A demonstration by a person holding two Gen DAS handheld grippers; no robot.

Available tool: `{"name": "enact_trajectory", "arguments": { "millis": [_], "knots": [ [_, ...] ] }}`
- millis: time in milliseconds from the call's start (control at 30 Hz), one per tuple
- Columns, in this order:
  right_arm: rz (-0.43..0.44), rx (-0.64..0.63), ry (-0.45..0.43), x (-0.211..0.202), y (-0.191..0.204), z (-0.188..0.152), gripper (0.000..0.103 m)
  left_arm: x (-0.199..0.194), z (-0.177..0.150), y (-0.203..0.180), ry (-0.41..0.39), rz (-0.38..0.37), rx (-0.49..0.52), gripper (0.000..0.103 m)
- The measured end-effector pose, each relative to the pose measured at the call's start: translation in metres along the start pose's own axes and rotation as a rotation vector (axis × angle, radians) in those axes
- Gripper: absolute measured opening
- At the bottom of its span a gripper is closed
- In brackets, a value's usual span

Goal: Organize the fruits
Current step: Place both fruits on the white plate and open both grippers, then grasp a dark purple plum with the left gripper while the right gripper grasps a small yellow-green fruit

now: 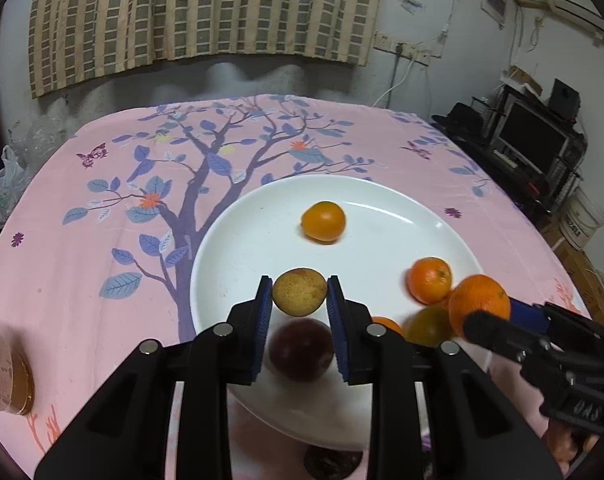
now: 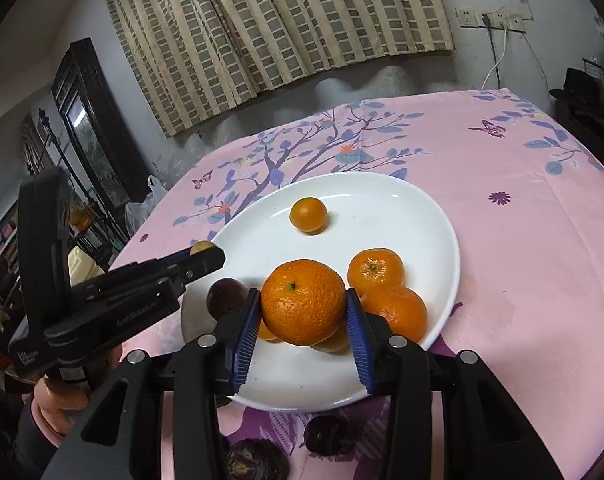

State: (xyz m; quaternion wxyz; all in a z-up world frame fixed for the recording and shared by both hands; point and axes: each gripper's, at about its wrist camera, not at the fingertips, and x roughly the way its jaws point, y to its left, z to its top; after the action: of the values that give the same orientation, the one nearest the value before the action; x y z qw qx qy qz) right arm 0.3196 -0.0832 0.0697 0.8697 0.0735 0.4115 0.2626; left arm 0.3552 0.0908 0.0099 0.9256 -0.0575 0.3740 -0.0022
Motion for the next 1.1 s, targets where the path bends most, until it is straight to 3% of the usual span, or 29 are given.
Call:
{"name": "enact_trajectory", "arguments": {
  "millis": [33,67,200,300,500,767,967,1100],
  "knots": [
    [0.011,0.001,0.008,-0.001,0.000,-0.001,0.054,0.000,0.000,0.000,-0.003,0.022,-0.005,0.067],
    [0.018,0.002,0.000,-0.005,0.000,-0.001,0.059,-0.005,-0.002,0.001,-0.026,0.047,-0.009,0.085],
    [0.025,-0.028,-0.084,-0.038,0.002,-0.004,0.068,-0.033,-0.009,0.000,-0.095,0.058,0.017,0.096],
    [0.024,-0.027,-0.095,-0.054,-0.004,-0.013,0.069,-0.048,-0.015,-0.002,-0.103,0.053,0.007,0.098],
    [0.033,0.008,-0.043,-0.071,-0.015,-0.044,0.069,-0.065,-0.042,-0.002,-0.028,0.015,0.010,0.098],
    [-0.011,-0.114,-0.083,-0.127,0.012,-0.111,0.069,-0.106,-0.096,0.014,-0.036,0.032,0.040,0.098],
    [-0.095,-0.219,0.040,-0.132,0.040,-0.147,0.063,-0.117,-0.109,0.032,-0.008,-0.036,-0.051,0.098],
    [-0.111,-0.164,0.120,-0.116,0.035,-0.155,0.051,-0.119,-0.115,0.026,-0.009,-0.023,-0.010,0.098]
  ]
}}
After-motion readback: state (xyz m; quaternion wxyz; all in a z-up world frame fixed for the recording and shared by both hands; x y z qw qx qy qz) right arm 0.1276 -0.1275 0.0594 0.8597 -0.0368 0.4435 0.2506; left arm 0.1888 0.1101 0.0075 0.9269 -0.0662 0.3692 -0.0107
